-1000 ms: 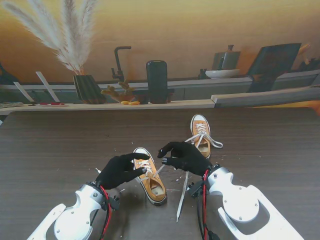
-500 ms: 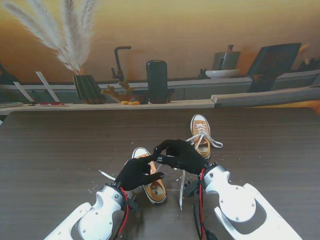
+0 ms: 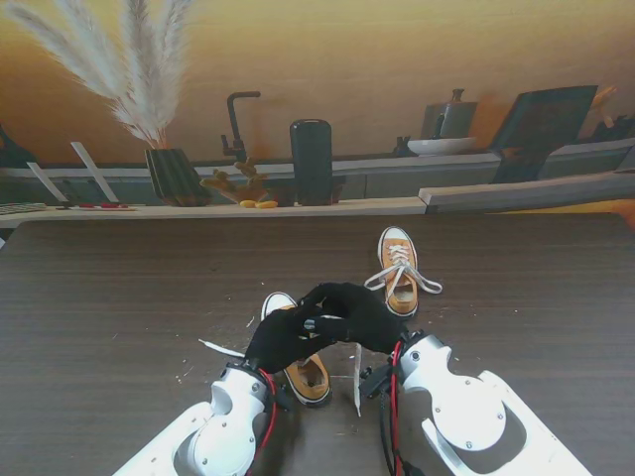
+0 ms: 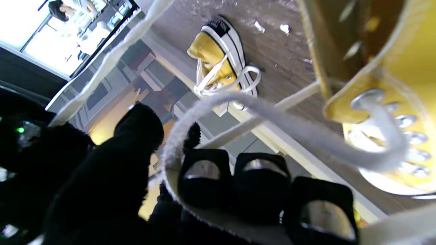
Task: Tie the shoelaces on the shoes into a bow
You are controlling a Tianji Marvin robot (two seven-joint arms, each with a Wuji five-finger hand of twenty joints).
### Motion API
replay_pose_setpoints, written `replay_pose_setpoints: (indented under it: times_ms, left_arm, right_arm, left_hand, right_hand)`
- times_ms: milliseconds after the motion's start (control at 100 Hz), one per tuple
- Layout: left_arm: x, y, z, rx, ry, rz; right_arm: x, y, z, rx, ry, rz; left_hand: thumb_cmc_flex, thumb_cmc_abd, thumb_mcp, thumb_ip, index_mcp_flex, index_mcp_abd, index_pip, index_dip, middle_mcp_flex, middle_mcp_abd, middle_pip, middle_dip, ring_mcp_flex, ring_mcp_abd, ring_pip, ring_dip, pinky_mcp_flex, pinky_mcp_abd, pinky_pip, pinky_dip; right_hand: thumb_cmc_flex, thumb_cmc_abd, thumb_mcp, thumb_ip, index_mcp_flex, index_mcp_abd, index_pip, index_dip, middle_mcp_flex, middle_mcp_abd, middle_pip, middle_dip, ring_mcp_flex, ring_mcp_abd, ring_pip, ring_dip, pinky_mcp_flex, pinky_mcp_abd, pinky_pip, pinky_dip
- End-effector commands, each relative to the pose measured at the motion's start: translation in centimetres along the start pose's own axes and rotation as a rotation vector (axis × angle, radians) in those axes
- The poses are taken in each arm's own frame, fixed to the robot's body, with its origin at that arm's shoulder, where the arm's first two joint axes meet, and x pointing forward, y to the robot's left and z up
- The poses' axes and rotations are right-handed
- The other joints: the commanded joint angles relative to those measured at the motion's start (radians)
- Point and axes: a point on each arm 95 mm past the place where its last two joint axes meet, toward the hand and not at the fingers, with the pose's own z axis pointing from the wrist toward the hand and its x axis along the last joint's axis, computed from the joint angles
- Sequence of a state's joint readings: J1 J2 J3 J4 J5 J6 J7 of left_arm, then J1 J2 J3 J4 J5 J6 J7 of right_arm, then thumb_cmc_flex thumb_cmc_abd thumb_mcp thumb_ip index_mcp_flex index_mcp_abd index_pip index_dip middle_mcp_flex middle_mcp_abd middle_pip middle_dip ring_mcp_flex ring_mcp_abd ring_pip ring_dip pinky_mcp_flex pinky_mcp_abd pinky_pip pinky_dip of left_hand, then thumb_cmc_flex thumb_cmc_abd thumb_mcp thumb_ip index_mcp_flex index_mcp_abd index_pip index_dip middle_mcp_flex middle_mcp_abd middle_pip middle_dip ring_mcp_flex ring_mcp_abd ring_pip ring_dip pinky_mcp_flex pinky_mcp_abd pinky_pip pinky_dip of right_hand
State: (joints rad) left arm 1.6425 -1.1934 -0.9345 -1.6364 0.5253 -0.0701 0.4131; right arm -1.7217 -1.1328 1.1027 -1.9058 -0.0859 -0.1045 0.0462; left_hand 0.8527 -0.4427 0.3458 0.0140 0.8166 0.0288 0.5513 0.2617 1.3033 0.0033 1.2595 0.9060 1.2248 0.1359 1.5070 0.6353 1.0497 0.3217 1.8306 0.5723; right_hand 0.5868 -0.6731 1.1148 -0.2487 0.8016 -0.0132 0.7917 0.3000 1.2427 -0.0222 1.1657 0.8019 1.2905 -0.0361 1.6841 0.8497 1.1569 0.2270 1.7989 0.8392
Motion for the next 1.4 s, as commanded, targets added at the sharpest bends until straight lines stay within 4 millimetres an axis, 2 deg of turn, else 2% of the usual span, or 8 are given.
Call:
replay_pose_setpoints:
  times_ms: [0,180,390,690,860,1110,1240,1390]
  left_arm:
    - [0.5,0.3,0.0,0.025,-0.001,0.038]
    - [0.5,-0.1,-0.1,0.052,-0.03,0.063]
    - [0.3,-0.7,-0.5,0.083,-0.06,0.067]
    - [0.1,-1.5,-1.1,0.103,-0.075,0.064]
    - [0.1,-1.7,-1.4,0.099,-0.071,0.066]
    - [0.0,-2.0,-1.8,0.083,-0.07,0.062]
    - [-0.1,-2.1,-2.0,0.077,-0.068,0.065]
    - [-0.1,-2.3,-2.2,0.074,-0.065,0.067]
  right_arm:
    - [0.2,-0.3,-0.3,0.02,0.01,0.001]
    - [-0.4,-0.1,-1.0,0.067,0.01,-0.022]
    - [-1.5,0.8,-1.6,0.145,0.006,-0.059]
    - [-2.9,2.1,-2.3,0.287,0.021,-0.264]
    - [-3.4,2.3,-2.2,0.306,-0.008,-0.514]
    - [-4.0,1.4,-1.2,0.159,-0.063,-0.776]
    - [-4.2,0.9,-0.5,0.051,-0.076,-0.836]
    - [-4.7,0.4,0.2,-0.056,-0.071,-0.851]
  left_hand:
    - [0.034,0.048,-0.049,0.015,0.038,-0.077,0.071,0.001,0.044,0.005,0.03,-0.014,0.049,-0.011,0.032,0.001,0.026,-0.067,0.165,-0.003]
    - [0.034,0.113,-0.075,0.015,0.029,-0.07,0.297,0.195,0.053,-0.003,0.034,-0.016,0.049,-0.017,0.043,-0.003,0.027,-0.076,0.175,-0.003]
    - [0.03,0.15,-0.066,0.006,0.003,-0.045,0.362,0.331,0.053,-0.006,0.035,-0.015,0.049,-0.015,0.045,-0.006,0.027,-0.078,0.18,-0.005]
    - [0.032,0.149,-0.061,0.005,0.001,-0.04,0.357,0.339,0.053,-0.004,0.035,-0.015,0.049,-0.013,0.045,-0.007,0.027,-0.073,0.18,-0.005]
    - [0.032,0.149,-0.061,0.002,0.002,-0.041,0.349,0.334,0.053,-0.003,0.034,-0.015,0.049,-0.007,0.043,-0.008,0.026,-0.066,0.177,-0.006]
    - [0.033,0.147,-0.062,0.003,0.004,-0.043,0.342,0.327,0.053,-0.001,0.033,-0.014,0.049,-0.007,0.043,-0.008,0.026,-0.061,0.176,-0.006]
    - [0.033,0.143,-0.063,0.005,0.005,-0.044,0.337,0.321,0.053,-0.001,0.033,-0.014,0.049,-0.007,0.043,-0.008,0.026,-0.06,0.175,-0.006]
    - [0.027,0.131,-0.065,0.014,0.008,-0.053,0.32,0.297,0.053,-0.001,0.033,-0.014,0.049,-0.006,0.042,-0.009,0.026,-0.059,0.175,-0.006]
  right_hand:
    - [0.03,0.001,0.031,-0.025,-0.03,-0.029,0.022,-0.024,0.004,0.008,0.003,0.012,0.026,-0.047,0.044,-0.01,0.031,-0.003,0.255,-0.003]
    - [0.032,-0.006,0.024,-0.03,-0.014,-0.039,0.047,-0.019,0.008,0.005,0.002,0.011,0.026,-0.047,0.043,-0.01,0.031,-0.002,0.254,-0.003]
    - [0.028,-0.001,0.013,-0.034,-0.007,-0.053,0.075,-0.031,0.005,-0.001,0.0,0.012,0.026,-0.05,0.04,-0.012,0.031,-0.003,0.251,-0.003]
    - [0.08,0.036,-0.014,-0.026,0.021,-0.178,0.096,-0.101,-0.146,-0.01,-0.025,0.034,0.028,-0.028,-0.085,-0.098,0.012,0.034,0.113,-0.051]
    - [0.094,0.059,-0.006,-0.02,0.027,-0.195,0.066,-0.156,-0.24,-0.014,-0.025,0.05,0.028,-0.008,-0.156,-0.156,-0.002,0.063,0.028,-0.077]
    - [0.102,0.104,-0.022,-0.017,-0.045,-0.119,-0.06,-0.214,-0.301,-0.013,0.0,0.062,0.027,0.006,-0.196,-0.205,-0.026,0.093,-0.032,-0.086]
    - [0.11,0.115,-0.04,-0.017,-0.136,-0.063,-0.213,-0.13,-0.334,-0.018,0.007,0.056,0.026,0.021,-0.238,-0.243,-0.074,0.1,-0.08,-0.062]
    - [0.058,0.088,-0.028,-0.028,-0.313,-0.015,-0.226,-0.108,-0.438,-0.011,-0.022,0.022,-0.051,0.057,-0.371,-0.275,-0.221,0.101,-0.195,-0.052]
